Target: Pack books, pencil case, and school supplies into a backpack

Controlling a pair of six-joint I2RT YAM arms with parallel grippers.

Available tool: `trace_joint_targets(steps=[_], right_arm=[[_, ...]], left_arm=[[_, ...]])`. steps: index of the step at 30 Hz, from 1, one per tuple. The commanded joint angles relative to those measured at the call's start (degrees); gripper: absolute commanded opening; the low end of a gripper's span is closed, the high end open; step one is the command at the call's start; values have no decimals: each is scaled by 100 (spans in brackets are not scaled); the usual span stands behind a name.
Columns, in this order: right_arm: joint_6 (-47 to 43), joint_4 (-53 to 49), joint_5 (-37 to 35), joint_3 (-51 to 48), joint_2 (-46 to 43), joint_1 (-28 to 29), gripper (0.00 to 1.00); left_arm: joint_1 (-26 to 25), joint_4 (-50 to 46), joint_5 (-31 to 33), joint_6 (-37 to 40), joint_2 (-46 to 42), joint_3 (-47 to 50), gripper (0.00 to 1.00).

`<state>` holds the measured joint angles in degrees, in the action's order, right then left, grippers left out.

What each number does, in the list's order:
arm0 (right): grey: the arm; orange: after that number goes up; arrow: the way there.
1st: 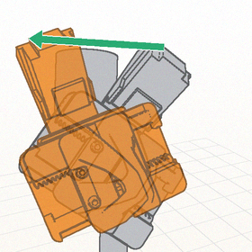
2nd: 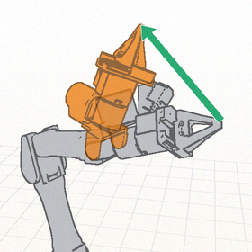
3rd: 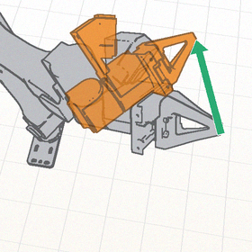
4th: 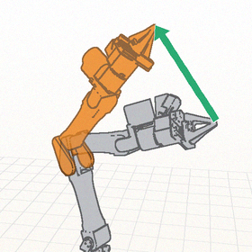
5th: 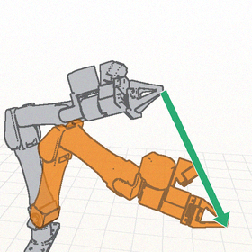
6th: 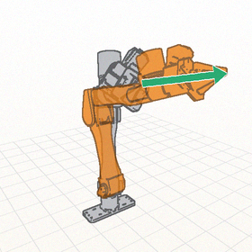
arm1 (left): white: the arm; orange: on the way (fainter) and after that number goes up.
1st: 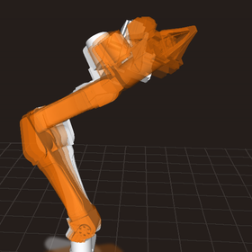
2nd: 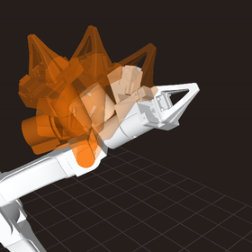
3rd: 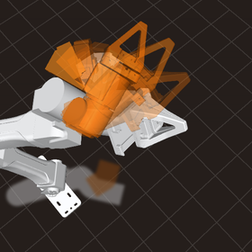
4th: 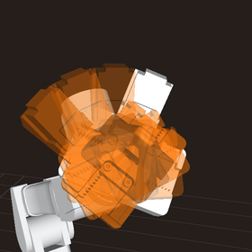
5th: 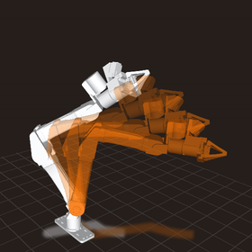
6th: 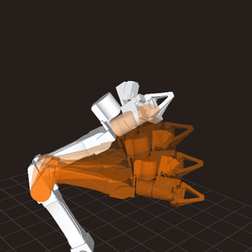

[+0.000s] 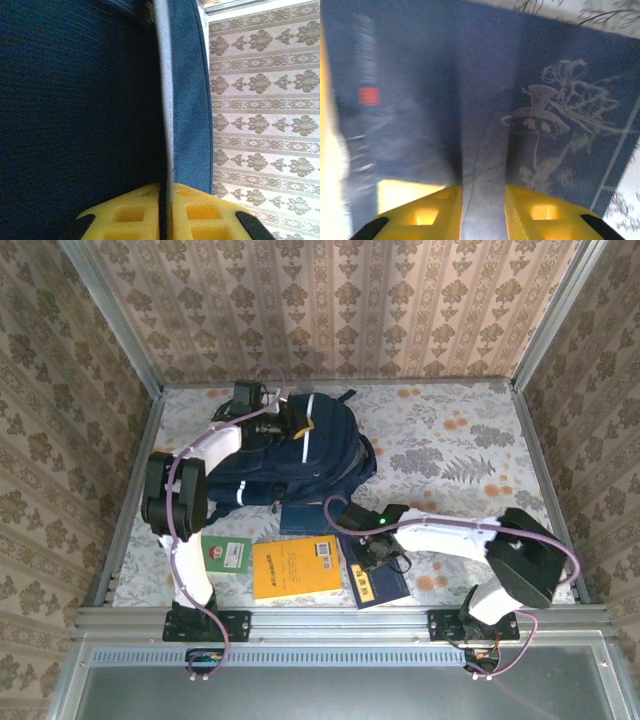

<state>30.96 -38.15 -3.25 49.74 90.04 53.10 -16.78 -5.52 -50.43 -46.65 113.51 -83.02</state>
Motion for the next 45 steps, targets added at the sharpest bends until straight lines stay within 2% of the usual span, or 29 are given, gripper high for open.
trace_joint_targets(steps=[1, 7, 12, 17, 21, 24, 28, 33, 40, 45], right_arm=[[129, -26, -218, 182, 486, -287, 23], [354, 281, -384, 185, 726, -1124, 24], [456, 704, 20, 217, 773, -1632, 27], [559, 1217, 481, 236, 690, -2011, 30], [502, 1466, 954, 129, 144, -2169, 36], [438, 1526, 1065, -187, -591, -2280, 44], [499, 1133, 711, -552, -1482, -2606, 60], [662, 918, 435, -886, -1944, -3154, 70], [694, 1357, 1268, -1239, -1995, -3423, 71], [426, 1160, 1617, -1044, -1756, -3426, 72]], left_arm=[[60, -436, 211, 330, 174, -174, 15], [26, -842, 386, 618, 238, -347, 45], [-134, -1619, 755, 1248, -147, -750, 56], [-394, -2216, 1145, 1619, -558, -943, 60], [-556, -2410, 1467, 1697, -923, -734, 61], [-783, -2602, 1742, 1847, -1132, -618, 62], [-1330, -2912, 2148, 2042, -1268, -594, 64], [-1954, -2549, 2134, 1709, -1440, -41, 65], [-2746, -1761, 1667, 1257, -953, 414, 64], [-2838, -1445, 1507, 1075, -563, 643, 64]])
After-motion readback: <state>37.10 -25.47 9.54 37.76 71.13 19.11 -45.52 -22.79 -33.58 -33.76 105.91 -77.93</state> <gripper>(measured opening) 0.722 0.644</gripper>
